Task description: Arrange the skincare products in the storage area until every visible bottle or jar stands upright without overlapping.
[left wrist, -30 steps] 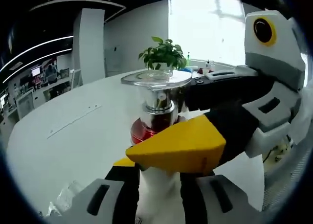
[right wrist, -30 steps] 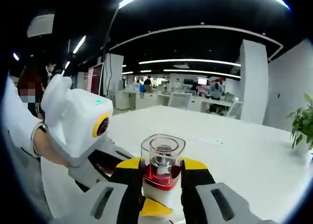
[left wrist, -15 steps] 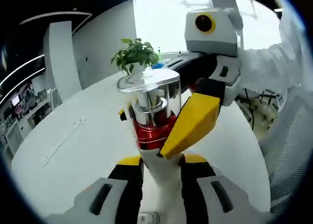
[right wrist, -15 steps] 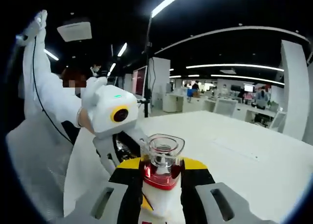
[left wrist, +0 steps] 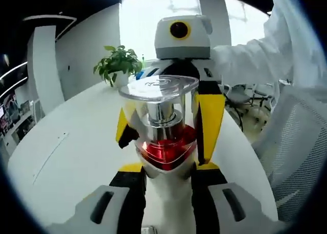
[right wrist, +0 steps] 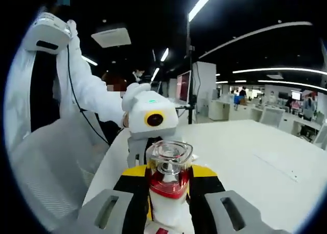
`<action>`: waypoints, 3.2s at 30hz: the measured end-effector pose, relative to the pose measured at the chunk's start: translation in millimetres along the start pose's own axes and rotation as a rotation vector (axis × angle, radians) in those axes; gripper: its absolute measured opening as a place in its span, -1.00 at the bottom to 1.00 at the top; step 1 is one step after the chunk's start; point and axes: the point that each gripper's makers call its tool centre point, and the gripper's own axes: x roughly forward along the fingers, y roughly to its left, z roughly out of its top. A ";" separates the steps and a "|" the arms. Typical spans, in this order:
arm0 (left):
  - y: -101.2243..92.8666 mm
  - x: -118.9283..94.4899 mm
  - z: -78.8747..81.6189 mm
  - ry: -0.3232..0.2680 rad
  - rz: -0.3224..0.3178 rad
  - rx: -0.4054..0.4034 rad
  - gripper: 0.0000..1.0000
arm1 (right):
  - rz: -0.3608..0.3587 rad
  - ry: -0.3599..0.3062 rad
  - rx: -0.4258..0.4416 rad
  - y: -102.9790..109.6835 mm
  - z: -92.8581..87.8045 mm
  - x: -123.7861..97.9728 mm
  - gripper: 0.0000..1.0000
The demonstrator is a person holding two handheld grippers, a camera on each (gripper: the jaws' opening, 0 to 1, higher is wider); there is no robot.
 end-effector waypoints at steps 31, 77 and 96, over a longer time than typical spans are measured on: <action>54.0 -11.4 -11.6 0.078 0.276 -0.047 -0.33 | -0.036 0.102 0.010 -54.2 6.7 16.9 -0.60; 56.1 -19.2 -6.2 0.058 0.156 -0.063 -0.43 | 0.116 0.104 0.039 -49.0 4.8 18.4 -0.56; 50.6 -24.5 4.4 0.036 0.160 -0.050 -0.34 | 0.087 0.129 0.061 -46.7 -1.4 11.5 -0.25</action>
